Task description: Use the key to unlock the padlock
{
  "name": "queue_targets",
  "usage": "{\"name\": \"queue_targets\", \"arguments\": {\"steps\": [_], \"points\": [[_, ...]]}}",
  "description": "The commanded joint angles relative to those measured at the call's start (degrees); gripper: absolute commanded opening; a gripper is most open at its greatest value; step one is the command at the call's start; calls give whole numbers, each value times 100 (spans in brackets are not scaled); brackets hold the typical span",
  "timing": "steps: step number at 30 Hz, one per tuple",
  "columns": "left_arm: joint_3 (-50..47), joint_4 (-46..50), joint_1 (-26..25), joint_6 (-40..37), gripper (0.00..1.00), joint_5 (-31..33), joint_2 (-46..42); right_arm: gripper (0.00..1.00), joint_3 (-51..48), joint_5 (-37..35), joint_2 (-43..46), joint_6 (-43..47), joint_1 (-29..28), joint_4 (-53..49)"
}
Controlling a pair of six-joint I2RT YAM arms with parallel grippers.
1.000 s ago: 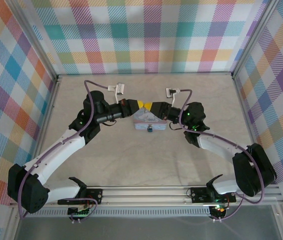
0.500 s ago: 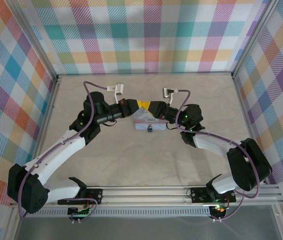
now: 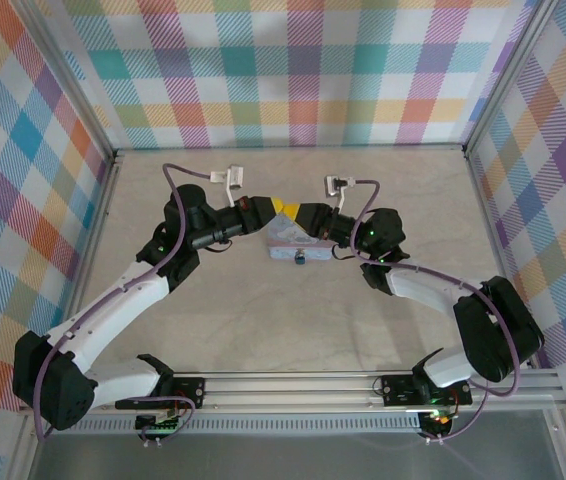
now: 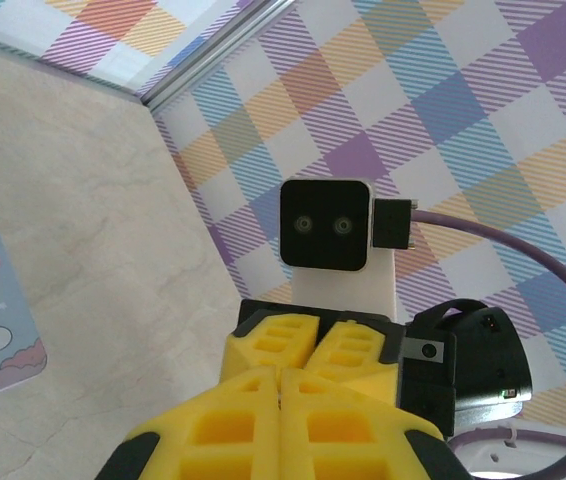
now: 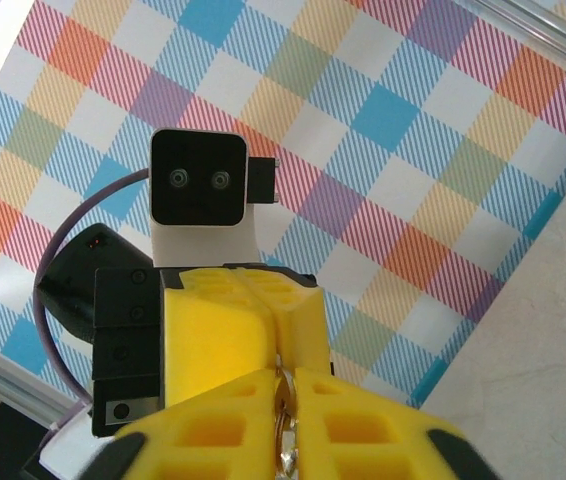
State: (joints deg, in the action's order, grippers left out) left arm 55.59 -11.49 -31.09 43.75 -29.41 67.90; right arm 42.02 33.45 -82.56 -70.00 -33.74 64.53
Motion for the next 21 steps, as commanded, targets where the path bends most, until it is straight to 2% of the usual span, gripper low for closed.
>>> {"name": "queue_targets", "arguments": {"steps": [1,6,13,17,18,20,21], "points": [[-82,-223,-38,11,0,76,-152,7,118,57,110,30,-37,189],[-99,-227,-27,-8,0,10,-181,0,121,30,109,64,-37,209],[-113,-259,-37,15,0,-179,-167,0,234,104,207,243,-52,-55],[-110,-46,-28,-91,0,15,-321,0,126,6,367,387,-45,-253],[-84,68,-24,-154,4,78,-375,0,126,8,434,488,-46,-394],[-51,300,-11,-249,39,202,-457,0,133,16,556,685,-44,-742],[-31,423,-2,-304,50,293,-499,0,123,12,633,789,-37,-909]]}}
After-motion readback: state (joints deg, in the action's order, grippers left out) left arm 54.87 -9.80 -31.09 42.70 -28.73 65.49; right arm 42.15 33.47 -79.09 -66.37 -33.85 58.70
